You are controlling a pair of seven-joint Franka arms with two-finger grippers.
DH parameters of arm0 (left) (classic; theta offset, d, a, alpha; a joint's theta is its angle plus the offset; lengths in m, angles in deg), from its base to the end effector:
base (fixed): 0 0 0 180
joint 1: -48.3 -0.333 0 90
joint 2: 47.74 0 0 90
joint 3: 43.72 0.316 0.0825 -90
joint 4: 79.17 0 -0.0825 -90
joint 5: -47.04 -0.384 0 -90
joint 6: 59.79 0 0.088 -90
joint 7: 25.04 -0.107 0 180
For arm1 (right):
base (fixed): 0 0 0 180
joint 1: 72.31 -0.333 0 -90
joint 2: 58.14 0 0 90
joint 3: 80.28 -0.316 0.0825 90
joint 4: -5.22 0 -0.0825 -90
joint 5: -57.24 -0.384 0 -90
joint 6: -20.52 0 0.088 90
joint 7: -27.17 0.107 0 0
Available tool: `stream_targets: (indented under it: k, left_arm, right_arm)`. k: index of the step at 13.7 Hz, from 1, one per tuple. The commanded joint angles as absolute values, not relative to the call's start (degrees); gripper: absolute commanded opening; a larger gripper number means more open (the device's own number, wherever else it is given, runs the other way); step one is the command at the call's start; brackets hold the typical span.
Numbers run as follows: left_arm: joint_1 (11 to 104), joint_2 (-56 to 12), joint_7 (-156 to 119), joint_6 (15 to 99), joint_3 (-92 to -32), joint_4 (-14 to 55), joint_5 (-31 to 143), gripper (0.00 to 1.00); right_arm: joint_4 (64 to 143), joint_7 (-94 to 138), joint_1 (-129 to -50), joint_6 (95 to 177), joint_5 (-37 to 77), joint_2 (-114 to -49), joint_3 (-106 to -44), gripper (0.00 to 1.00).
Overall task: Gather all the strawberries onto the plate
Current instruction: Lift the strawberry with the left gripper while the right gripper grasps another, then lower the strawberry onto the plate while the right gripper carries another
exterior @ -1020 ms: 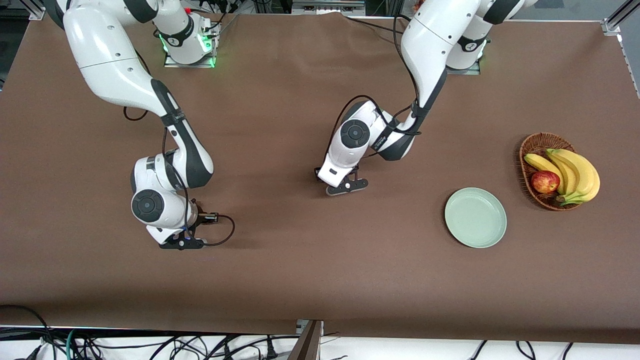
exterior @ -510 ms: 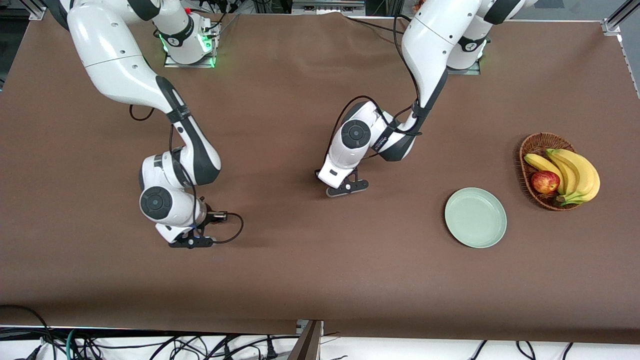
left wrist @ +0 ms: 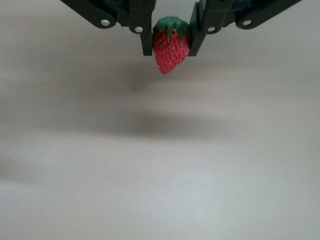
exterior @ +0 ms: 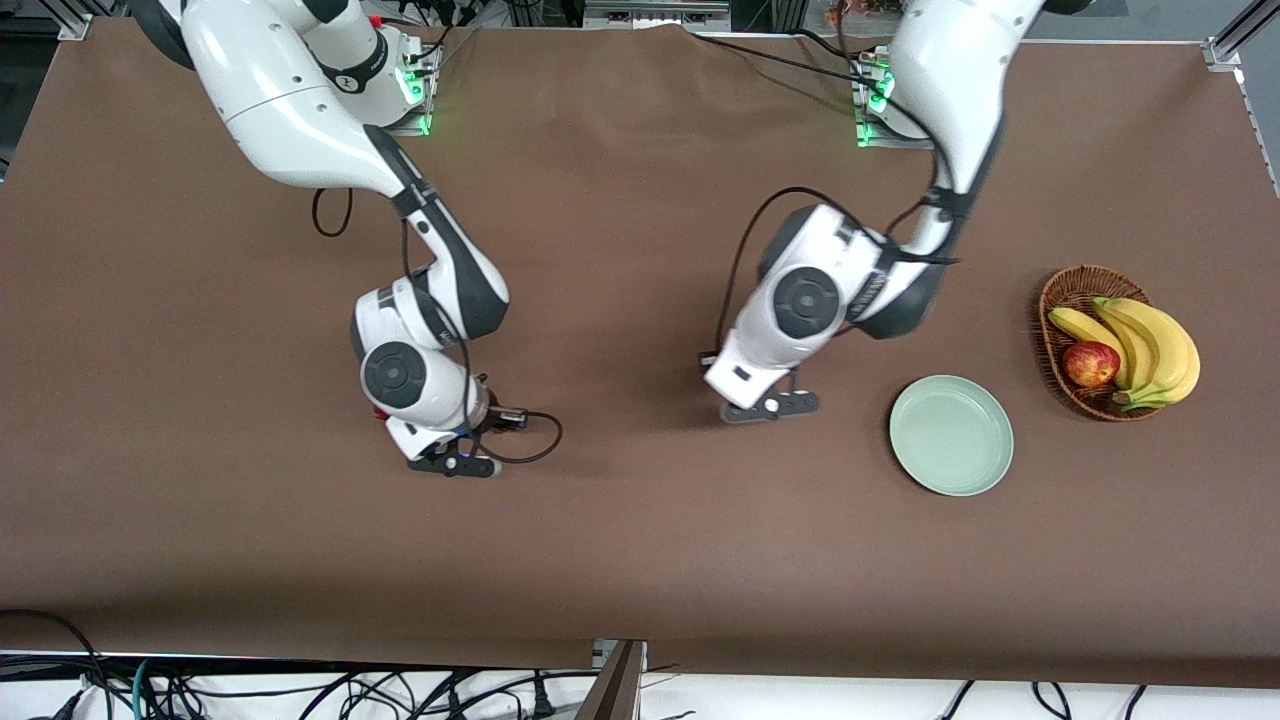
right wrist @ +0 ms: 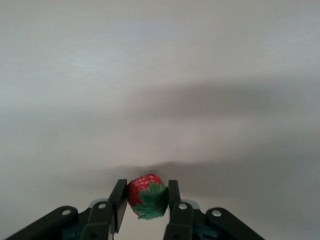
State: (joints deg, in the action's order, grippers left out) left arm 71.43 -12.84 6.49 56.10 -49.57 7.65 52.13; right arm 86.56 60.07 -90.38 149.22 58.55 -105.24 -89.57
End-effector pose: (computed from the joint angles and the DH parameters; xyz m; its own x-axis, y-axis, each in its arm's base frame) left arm 0.6110 -0.3320 0.3001 0.9828 0.0965 -0.1574 0.1071 -0.9924 0.0601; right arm 0.6581 0.3139 0.2125 0.9903 -0.1319 -0.0439 -0.1354 -0.9866 -0.0911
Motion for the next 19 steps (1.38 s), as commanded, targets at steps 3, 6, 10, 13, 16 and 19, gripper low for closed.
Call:
stream_targets:
  k: [3, 6, 10, 13, 16, 19]
  left_arm:
    - [63.8, -15.8, -17.6, 47.3, -49.7, 8.3, 51.9, 0.05]
    - [59.0, -15.6, -33.2, 47.3, -49.7, 8.8, 51.9, 0.07]
    - [52.7, -11.4, -55.3, 49.4, -49.8, 8.8, 50.3, 0.08]
    - [49.1, -8.9, -66.8, 53.7, -49.7, 9.2, 50.2, 0.08]
    - [48.5, -7.6, -71.0, 56.2, -49.1, 9.3, 48.8, 0.08]
    - [47.8, -6.8, -71.2, 56.3, -49.2, 9.3, 47.8, 0.13]
  right_arm:
    - [86.5, 76.4, -100.0, 160.2, 57.7, -106.0, -89.4, 0.21]
    - [86.0, 85.8, -105.6, 167.4, 57.7, -108.7, -89.4, 0.21]
    - [83.7, 92.2, -110.2, 173.7, 57.7, -111.7, -89.4, 0.21]
    - [83.1, 93.8, -111.9, 173.7, 57.8, -112.7, -89.3, 0.38]
    - [83.1, 93.1, -112.2, 173.7, 58.4, -112.5, -89.2, 1.0]
    - [81.2, 92.0, -110.2, 170.9, 58.3, -111.2, -88.9, 1.0]
